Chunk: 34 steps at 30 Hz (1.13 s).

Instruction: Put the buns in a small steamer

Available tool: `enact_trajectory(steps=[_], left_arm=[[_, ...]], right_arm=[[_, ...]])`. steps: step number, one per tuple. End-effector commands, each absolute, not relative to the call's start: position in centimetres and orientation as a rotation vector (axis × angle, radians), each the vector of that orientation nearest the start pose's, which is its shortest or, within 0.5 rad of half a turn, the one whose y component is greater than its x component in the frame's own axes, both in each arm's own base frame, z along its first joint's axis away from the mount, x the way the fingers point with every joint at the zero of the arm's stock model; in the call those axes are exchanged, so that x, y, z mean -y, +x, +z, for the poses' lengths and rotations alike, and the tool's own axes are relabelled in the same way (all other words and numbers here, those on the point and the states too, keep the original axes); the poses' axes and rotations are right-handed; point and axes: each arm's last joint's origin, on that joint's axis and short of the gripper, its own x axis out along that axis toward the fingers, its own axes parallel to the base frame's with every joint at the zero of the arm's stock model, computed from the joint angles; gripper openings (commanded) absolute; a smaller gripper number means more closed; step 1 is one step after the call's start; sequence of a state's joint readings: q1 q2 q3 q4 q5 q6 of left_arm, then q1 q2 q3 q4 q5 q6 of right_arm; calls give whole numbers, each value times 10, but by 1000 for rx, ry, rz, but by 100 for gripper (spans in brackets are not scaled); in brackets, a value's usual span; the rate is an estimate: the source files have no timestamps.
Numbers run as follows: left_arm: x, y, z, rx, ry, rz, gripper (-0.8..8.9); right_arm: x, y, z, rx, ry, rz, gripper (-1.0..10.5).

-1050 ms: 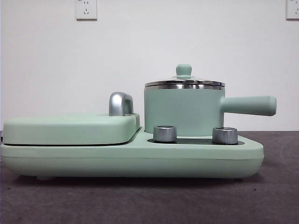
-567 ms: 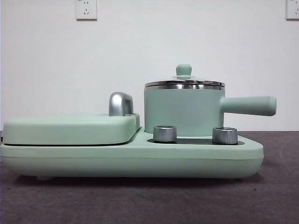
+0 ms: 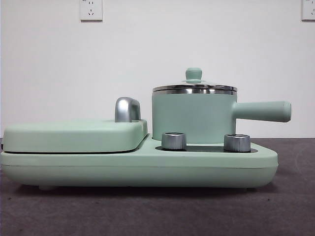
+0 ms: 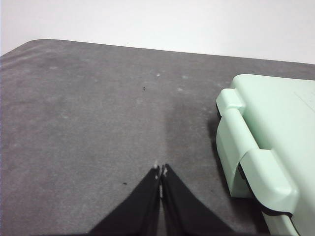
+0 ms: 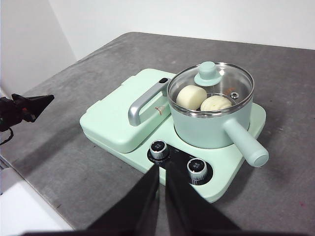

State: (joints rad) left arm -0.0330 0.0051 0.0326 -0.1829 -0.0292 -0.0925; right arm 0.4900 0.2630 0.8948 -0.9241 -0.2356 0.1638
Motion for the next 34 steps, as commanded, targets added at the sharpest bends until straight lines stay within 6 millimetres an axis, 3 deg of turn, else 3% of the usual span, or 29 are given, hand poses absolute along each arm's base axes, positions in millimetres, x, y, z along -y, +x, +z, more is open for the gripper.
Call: enact_trajectory(steps=[1, 14, 18, 28, 34], left_arm=[[2, 96, 150, -177, -73, 11, 7], [2, 96, 150, -177, -73, 11, 7], [2, 96, 150, -177, -73, 12, 7], [2, 96, 150, -177, -73, 12, 7], [2, 96, 150, -176, -73, 12, 7]], right_arm=[[-15, 13, 341, -336, 113, 702, 19], [-15, 14, 340, -336, 116, 686, 19], [-18, 24, 331, -307, 130, 614, 19], [-18, 87, 250, 66, 149, 364, 19], [-10, 99, 204, 14, 155, 187, 19]])
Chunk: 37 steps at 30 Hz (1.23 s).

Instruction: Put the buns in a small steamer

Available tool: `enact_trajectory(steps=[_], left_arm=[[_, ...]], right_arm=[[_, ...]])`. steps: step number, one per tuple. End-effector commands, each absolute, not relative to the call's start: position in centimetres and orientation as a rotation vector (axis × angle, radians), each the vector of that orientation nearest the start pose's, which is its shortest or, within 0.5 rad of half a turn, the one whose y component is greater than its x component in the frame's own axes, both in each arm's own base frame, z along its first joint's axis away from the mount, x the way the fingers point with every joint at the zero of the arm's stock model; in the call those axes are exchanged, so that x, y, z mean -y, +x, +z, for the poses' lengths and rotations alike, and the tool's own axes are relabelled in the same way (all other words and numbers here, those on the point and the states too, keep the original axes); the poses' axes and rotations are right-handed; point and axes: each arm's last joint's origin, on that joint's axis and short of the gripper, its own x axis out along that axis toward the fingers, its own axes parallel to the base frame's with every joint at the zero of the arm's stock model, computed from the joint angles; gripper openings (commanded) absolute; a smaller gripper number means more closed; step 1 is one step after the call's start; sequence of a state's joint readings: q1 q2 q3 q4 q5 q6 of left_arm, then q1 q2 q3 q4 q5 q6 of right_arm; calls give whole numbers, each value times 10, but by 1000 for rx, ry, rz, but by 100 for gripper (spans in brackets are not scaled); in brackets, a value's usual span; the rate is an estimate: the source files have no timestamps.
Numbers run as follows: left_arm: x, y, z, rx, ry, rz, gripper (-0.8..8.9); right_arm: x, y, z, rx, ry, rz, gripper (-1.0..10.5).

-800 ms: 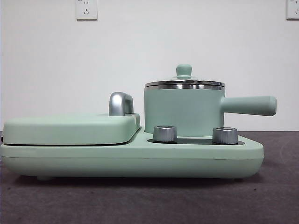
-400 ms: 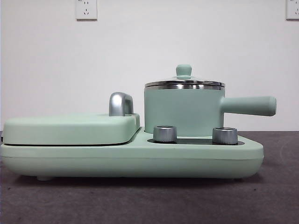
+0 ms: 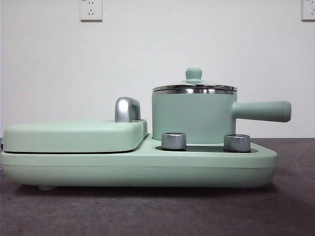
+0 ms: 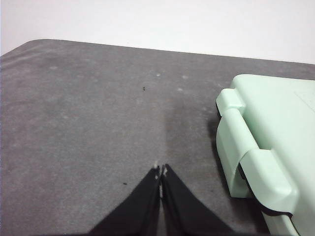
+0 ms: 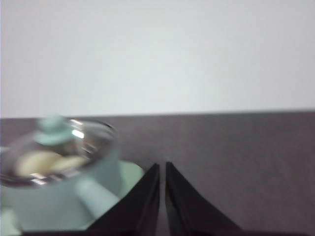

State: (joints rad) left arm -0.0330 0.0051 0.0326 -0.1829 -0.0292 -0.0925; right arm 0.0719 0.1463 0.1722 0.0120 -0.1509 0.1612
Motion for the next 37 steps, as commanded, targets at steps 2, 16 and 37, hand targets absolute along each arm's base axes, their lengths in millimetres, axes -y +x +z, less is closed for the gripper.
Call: enact_trajectory(steps=[2, 16, 37], left_arm=[[2, 96, 150, -177, -73, 12, 7], [2, 96, 150, -177, -73, 12, 7], [2, 96, 150, -176, -73, 12, 7]], right_arm=[[-8, 100, 193, -12, 156, 141, 19], [-4, 96, 151, -162, 44, 22, 19], [-4, 96, 152, -149, 33, 26, 19]])
